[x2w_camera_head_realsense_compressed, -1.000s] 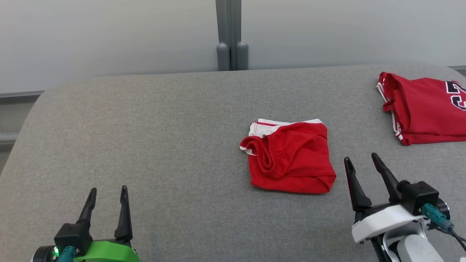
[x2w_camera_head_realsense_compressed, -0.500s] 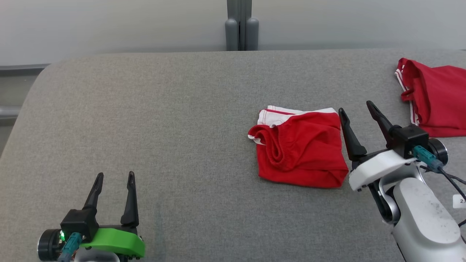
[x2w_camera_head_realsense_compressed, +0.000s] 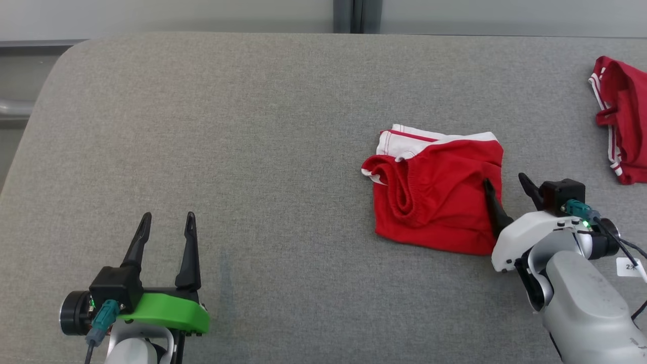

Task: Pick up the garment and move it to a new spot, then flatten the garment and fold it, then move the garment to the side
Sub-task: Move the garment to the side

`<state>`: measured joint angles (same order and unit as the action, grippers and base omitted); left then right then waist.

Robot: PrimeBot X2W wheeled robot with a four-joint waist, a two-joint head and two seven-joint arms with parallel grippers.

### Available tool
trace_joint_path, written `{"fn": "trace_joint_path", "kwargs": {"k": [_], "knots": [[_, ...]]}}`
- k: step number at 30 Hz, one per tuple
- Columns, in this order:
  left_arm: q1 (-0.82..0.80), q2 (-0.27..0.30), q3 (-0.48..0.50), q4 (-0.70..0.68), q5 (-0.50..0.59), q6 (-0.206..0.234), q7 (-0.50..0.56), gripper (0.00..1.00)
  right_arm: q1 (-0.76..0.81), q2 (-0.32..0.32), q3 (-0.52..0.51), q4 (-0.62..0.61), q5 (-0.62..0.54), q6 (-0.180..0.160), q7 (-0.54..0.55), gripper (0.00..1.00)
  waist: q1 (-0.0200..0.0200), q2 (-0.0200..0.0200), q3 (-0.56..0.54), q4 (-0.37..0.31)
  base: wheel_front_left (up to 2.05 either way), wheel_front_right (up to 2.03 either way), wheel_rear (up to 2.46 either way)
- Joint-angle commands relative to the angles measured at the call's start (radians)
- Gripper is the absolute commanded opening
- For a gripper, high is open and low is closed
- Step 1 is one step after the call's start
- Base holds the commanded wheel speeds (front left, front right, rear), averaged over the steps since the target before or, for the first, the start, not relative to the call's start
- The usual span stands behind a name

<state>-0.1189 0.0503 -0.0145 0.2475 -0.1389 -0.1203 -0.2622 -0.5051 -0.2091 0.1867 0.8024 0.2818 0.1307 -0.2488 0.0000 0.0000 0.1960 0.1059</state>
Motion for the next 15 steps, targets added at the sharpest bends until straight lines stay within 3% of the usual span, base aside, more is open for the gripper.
{"fn": "trace_joint_path", "kwargs": {"k": [1,7,8,9,10,11,15], "knots": [[-0.016,0.001,-0.002,0.001,-0.01,0.007,-0.003,1.0,-0.014,0.008,-0.002,0.031,0.008,0.0,-0.006,1.0,0.0,0.0,0.014,0.009,0.0,0.0,0.0],[-0.023,0.001,-0.014,0.0,-0.02,0.016,-0.003,1.0,-0.021,0.055,0.039,0.138,0.054,0.0,0.004,1.0,0.0,0.0,0.031,0.008,0.0,0.0,0.0],[-0.025,0.001,-0.016,0.001,-0.021,0.017,-0.003,1.0,-0.02,0.063,0.048,0.15,0.066,0.0,0.012,0.78,0.0,0.0,0.033,0.008,0.0,0.0,0.0],[-0.028,0.001,-0.018,0.002,-0.022,0.019,-0.003,1.0,-0.023,0.069,0.057,0.163,0.081,0.0,0.015,0.41,0.0,0.0,0.036,0.008,0.0,0.0,0.0],[-0.031,0.001,-0.021,0.003,-0.023,0.02,-0.003,1.0,-0.028,0.068,0.063,0.171,0.09,0.0,0.015,0.16,0.0,0.0,0.038,0.009,0.0,0.0,0.0],[-0.035,0.001,-0.025,0.004,-0.023,0.021,-0.003,1.0,-0.033,0.064,0.072,0.178,0.101,0.0,0.014,0.0,0.0,0.0,0.04,0.01,0.0,0.0,0.0],[-0.045,0.001,-0.037,0.003,-0.028,0.026,-0.003,1.0,-0.065,0.035,0.098,0.183,0.131,-0.001,0.005,0.0,0.0,0.0,0.045,0.011,0.0,0.0,0.0]]}}
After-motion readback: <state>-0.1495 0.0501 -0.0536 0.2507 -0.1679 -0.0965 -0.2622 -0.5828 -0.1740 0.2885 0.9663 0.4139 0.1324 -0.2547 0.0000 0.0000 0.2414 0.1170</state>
